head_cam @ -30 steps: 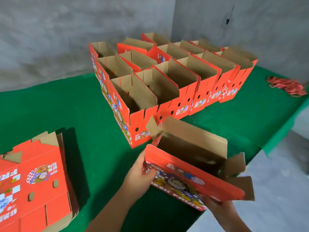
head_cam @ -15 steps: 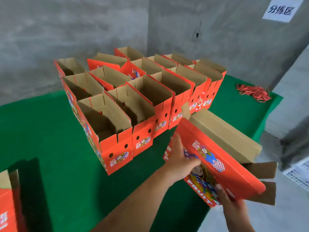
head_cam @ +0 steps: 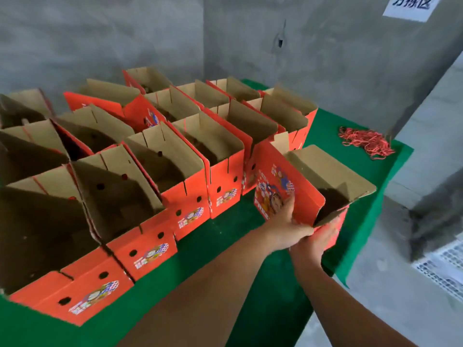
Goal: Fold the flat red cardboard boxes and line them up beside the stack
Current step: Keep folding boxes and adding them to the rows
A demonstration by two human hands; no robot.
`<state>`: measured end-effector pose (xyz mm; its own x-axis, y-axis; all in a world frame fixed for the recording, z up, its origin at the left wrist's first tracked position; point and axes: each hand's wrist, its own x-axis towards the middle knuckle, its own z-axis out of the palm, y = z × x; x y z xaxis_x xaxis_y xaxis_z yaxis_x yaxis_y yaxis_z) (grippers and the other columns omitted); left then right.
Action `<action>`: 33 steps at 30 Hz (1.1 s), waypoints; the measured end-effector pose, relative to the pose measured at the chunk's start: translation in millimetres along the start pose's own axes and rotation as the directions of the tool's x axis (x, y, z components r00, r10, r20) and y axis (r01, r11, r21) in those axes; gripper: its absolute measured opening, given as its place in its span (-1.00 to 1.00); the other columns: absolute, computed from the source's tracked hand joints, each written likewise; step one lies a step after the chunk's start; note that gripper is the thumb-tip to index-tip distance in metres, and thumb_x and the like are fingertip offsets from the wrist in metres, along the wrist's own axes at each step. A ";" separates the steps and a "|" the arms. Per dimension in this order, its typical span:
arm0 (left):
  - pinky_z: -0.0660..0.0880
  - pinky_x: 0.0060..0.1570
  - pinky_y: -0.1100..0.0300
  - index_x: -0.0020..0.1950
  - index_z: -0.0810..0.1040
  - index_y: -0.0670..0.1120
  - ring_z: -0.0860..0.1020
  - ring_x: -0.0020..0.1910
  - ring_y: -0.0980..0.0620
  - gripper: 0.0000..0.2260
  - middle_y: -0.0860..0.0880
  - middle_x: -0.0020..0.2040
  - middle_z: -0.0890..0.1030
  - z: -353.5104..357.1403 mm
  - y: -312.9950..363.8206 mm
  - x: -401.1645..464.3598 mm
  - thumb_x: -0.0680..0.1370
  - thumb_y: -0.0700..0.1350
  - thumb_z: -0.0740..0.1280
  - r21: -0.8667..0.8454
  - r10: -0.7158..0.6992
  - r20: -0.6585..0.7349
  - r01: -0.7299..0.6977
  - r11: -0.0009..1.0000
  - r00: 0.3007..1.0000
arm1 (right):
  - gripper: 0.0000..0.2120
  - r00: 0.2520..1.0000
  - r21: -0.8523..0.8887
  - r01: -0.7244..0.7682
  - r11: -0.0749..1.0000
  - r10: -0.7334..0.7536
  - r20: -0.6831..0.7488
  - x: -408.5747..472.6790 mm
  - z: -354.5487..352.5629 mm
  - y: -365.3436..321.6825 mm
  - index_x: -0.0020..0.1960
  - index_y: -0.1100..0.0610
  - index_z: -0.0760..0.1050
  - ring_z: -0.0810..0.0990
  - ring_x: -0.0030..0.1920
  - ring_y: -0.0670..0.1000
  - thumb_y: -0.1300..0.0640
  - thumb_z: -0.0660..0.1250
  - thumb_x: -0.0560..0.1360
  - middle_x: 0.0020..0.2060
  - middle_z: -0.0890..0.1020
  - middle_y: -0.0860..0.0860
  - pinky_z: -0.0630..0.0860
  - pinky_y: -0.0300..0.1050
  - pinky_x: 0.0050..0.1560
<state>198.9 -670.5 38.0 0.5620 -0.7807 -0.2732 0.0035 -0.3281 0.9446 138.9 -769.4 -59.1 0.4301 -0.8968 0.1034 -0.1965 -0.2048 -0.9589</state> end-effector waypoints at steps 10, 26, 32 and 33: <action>0.50 0.37 0.20 0.67 0.06 0.12 0.59 0.25 0.31 -0.23 0.47 0.27 0.55 -8.8 -38.3 69.1 0.56 -0.20 0.37 -0.114 0.008 -0.362 -0.052 0.992 0.932 | -0.24 0.975 0.133 0.019 0.991 -0.048 0.218 52.9 68.0 43.3 0.61 -0.37 -0.15 0.08 0.60 -0.16 -0.06 0.29 0.66 0.65 0.00 -0.16 0.17 0.02 0.59; 0.21 0.60 0.05 0.67 -0.13 0.36 0.34 0.58 0.10 -0.21 0.13 0.63 0.33 -82.9 -36.1 146.7 0.65 0.08 0.36 -0.137 -0.083 -0.487 0.018 0.990 0.869 | -0.38 0.796 -0.110 -0.066 0.992 0.119 0.594 108.1 166.3 11.3 0.64 0.19 0.04 0.15 0.59 0.11 0.14 0.24 0.68 0.61 0.14 0.22 0.26 -0.45 0.35; 0.32 0.41 0.05 0.70 0.09 0.15 0.37 0.55 -0.10 -0.44 0.00 0.61 0.37 -101.9 -41.1 159.6 0.72 0.13 0.18 -0.096 -0.150 -0.511 0.117 0.988 0.846 | -0.11 0.710 -0.131 -0.069 0.989 0.141 0.690 133.1 153.2 14.5 0.57 -0.35 -0.08 0.61 0.17 -0.16 0.21 0.38 0.55 0.26 0.55 -0.17 0.58 0.03 0.14; 0.33 0.37 0.07 0.66 0.22 0.09 0.40 0.53 -0.11 -0.51 -0.03 0.57 0.42 -101.4 -42.7 156.0 0.73 0.12 0.17 -0.092 -0.144 -0.504 0.113 0.989 0.852 | -0.09 0.707 -0.134 -0.105 0.985 0.169 0.687 128.7 145.8 17.7 0.58 -0.38 -0.10 0.62 0.04 -0.28 0.23 0.36 0.56 0.24 0.54 -0.26 0.57 -0.08 0.03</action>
<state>370.2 -724.3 -26.5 0.8948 -0.3498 -0.2774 0.1430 -0.3641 0.9203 319.2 -831.2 -101.3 0.8760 -0.3995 -0.2701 -0.3566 -0.1598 -0.9205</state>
